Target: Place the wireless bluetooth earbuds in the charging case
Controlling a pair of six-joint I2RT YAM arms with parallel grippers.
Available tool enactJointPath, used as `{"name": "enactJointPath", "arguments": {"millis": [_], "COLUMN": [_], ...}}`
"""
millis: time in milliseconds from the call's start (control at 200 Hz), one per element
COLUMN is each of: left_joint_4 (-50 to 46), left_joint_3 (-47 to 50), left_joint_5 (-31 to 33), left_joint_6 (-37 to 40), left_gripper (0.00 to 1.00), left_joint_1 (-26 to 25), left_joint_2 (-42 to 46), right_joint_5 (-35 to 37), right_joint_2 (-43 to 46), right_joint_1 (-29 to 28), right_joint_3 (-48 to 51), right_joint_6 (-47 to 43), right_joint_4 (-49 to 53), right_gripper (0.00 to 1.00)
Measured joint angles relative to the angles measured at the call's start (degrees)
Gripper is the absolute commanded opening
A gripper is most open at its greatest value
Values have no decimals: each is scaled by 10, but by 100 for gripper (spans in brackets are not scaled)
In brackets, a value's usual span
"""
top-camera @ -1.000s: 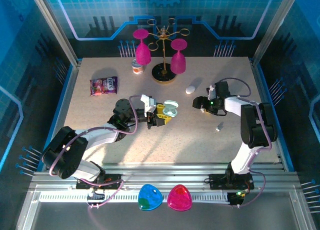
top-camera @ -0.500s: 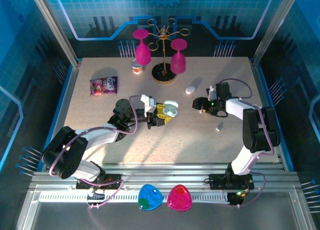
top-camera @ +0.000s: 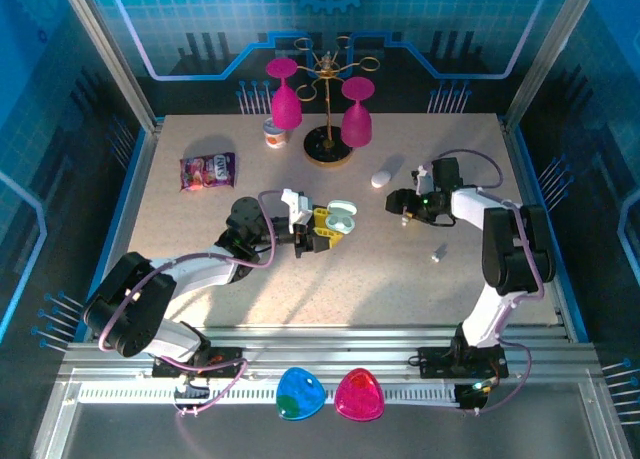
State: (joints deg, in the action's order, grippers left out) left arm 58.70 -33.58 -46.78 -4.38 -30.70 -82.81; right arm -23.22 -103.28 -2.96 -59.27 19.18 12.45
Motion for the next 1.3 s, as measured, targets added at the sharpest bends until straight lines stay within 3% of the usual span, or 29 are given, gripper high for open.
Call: {"name": "enactJointPath", "arguments": {"millis": [425,860,1301], "left_joint_4": [-4,-4,-4], "left_joint_3": [0,0,0], "left_joint_5": [0,0,0], "left_joint_6": [0,0,0], "left_gripper": [28,28,28], "left_joint_1": [0,0,0], "left_joint_2": [0,0,0], "right_joint_5": [-26,-54,-96], "right_joint_2": [-12,-1,-1], "right_joint_1": [8,24,28], "right_joint_3": [15,54,77], "right_joint_6": [-2,11,33], "right_joint_4": [-10,-33,-72], "right_gripper": [74,51,42]}}
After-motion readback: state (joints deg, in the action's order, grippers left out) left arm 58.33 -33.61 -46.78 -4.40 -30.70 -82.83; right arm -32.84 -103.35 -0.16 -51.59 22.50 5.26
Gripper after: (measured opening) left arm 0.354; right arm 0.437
